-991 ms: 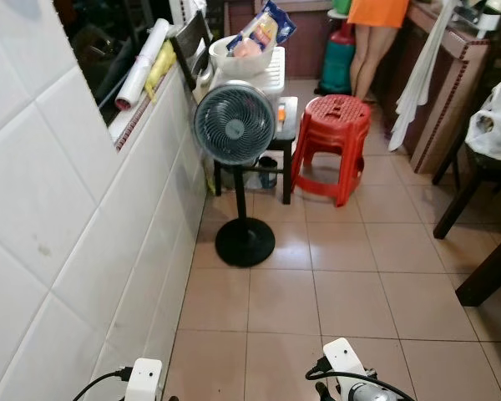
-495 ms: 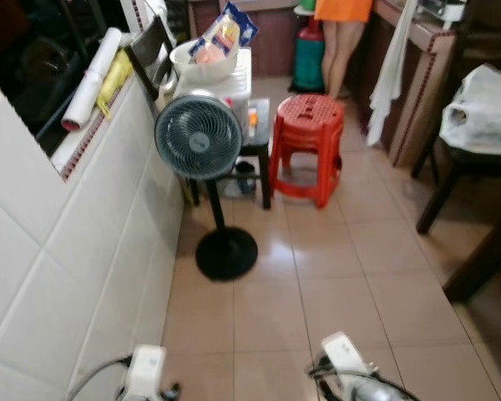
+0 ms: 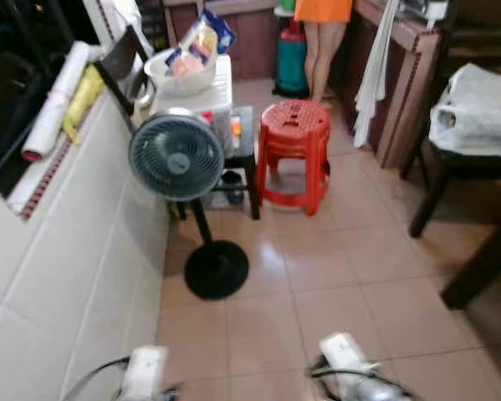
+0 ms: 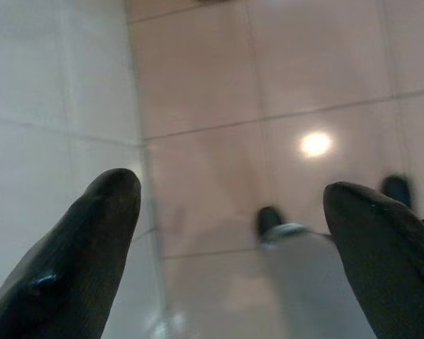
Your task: Setting the table
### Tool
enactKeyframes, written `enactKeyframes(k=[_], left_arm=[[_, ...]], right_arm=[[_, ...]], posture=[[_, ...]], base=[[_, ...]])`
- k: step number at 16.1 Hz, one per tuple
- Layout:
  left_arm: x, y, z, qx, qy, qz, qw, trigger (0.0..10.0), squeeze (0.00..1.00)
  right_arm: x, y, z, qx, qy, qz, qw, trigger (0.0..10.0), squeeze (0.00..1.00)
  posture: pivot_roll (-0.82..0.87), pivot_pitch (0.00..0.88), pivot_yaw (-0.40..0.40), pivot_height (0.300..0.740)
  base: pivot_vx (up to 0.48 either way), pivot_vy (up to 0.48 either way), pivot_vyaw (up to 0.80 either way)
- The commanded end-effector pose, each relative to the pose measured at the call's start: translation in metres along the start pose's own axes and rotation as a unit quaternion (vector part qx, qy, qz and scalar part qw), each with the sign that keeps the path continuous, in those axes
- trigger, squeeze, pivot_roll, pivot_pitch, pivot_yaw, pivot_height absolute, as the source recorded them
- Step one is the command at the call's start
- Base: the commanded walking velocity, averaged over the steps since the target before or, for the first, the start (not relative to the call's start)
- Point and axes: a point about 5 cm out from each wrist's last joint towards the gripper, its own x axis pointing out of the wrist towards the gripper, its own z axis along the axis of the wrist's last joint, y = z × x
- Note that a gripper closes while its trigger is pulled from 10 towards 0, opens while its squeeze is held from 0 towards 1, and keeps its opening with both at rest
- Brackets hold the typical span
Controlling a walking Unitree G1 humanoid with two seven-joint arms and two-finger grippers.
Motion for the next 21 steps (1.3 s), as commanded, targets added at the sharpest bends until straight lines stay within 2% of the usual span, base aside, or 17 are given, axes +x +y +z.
enactKeyframes(k=[1,8,13,15,16,18,21], left_arm=[[-0.005,0.017,-0.015,0.004,0.028,0.034,0.999,10.0,0.00],[-0.006,0.021,-0.018,0.020,0.036,0.058,0.997,10.0,0.00],[-0.006,0.026,-0.013,0.028,0.024,0.079,0.996,10.0,0.00],[-0.004,0.030,0.000,0.019,0.009,0.090,0.996,10.0,0.00],[-0.001,0.032,0.016,0.016,-0.008,0.096,0.995,10.0,0.00],[0.002,0.028,0.032,0.031,-0.025,0.092,0.995,10.0,0.00],[0.005,0.021,0.044,0.035,-0.035,0.078,0.996,10.0,0.00]], right_arm=[[0.002,0.012,0.010,-0.003,-0.014,0.017,1.000,10.0,0.00],[0.003,0.015,0.017,-0.022,-0.021,0.026,0.999,10.0,0.00],[0.004,0.014,0.025,-0.014,-0.030,0.023,0.999,10.0,0.00],[0.004,0.009,0.027,0.013,-0.032,0.013,0.999,10.0,0.00],[0.004,0.004,0.031,0.024,-0.035,0.005,0.999,10.0,0.00],[0.003,-0.002,0.031,0.039,-0.037,-0.004,0.999,10.0,0.00],[0.002,-0.009,0.023,0.062,-0.029,-0.015,0.998,10.0,0.00]], posture=[[-0.05,0.012,0.082,0.740],[-0.04,0.004,0.071,0.740],[-0.04,0.000,0.060,0.740],[-0.05,0.000,0.065,0.740],[-0.06,0.000,0.072,0.740],[-0.09,0.000,0.087,0.740],[-0.12,0.000,0.104,0.740]], base=[[0.000,0.000,0.00],[0.000,0.000,0.00],[0.000,0.000,0.00],[0.000,0.000,0.00],[0.000,0.000,0.00],[0.000,0.000,0.00],[0.000,0.000,0.00]])
